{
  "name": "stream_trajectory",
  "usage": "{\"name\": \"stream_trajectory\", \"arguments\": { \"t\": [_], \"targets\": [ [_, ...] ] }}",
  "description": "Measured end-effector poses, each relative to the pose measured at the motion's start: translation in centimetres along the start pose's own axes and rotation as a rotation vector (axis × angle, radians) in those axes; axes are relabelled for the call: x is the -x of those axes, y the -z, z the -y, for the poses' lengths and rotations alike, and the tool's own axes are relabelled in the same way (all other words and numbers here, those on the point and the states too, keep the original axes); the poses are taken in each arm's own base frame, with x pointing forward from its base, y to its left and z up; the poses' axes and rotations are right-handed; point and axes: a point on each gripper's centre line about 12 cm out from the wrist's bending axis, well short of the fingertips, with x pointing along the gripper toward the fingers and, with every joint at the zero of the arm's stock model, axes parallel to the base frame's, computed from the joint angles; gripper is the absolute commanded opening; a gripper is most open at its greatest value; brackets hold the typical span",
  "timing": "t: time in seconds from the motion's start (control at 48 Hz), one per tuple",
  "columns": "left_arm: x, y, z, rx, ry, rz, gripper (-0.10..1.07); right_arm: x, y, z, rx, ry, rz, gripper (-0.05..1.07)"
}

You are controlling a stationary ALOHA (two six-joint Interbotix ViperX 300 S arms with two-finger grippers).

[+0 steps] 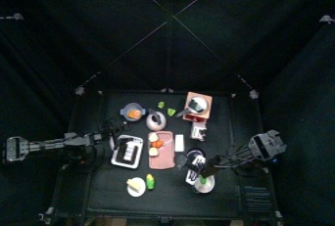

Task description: Place green sushi pieces in pan

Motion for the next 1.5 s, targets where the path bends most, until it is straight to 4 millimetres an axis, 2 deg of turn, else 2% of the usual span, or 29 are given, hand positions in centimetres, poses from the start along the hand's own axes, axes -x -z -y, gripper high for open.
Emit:
{"name": "stream_trajectory", "arguments": {
  "t": [0.146,0.292,0.354,0.479,0.562,0.729,0.938,1.125,1.25,1.5],
  "targets": [
    [0.0,0.0,0.0,0.000,0.000,0.000,0.96,0.5,-0.7,0.1,0.016,0.004,0.033,0.60],
    [0.0,0.0,0.0,0.000,0.000,0.000,0.96,2.8,-2.6,1.0,0.034,-0.006,0.146,0.60],
    [0.0,0.0,0.0,-0.002,0.000,0.000,0.96,4.2,-3.8,2.1,0.037,-0.004,0.211,0.60],
    [0.0,0.0,0.0,-0.003,-0.001,0.000,0.96,6.9,-6.3,5.4,-0.015,0.013,0.338,0.60],
    [0.0,0.0,0.0,-0.003,0.000,0.000,0.96,8.6,-7.8,8.3,-0.078,0.035,0.410,0.60],
    [0.0,-0.1,0.0,-0.003,0.000,0.002,0.96,10.6,-9.9,14.3,-0.218,0.099,0.501,0.60],
    [0.0,0.0,0.0,-0.002,0.000,-0.001,0.96,10.7,-11.4,21.6,-0.393,0.223,0.531,0.60],
    [0.0,0.0,0.0,-0.003,0.000,0.000,0.96,10.2,-11.3,26.9,-0.515,0.325,0.513,0.60],
    [0.0,0.0,0.0,-0.002,0.000,0.000,0.96,9.7,-10.7,29.3,-0.563,0.374,0.499,0.61],
    [0.0,-0.1,0.0,-0.005,0.001,0.001,0.96,8.1,-10.9,31.0,-0.583,0.354,0.512,0.68]
  ]
}}
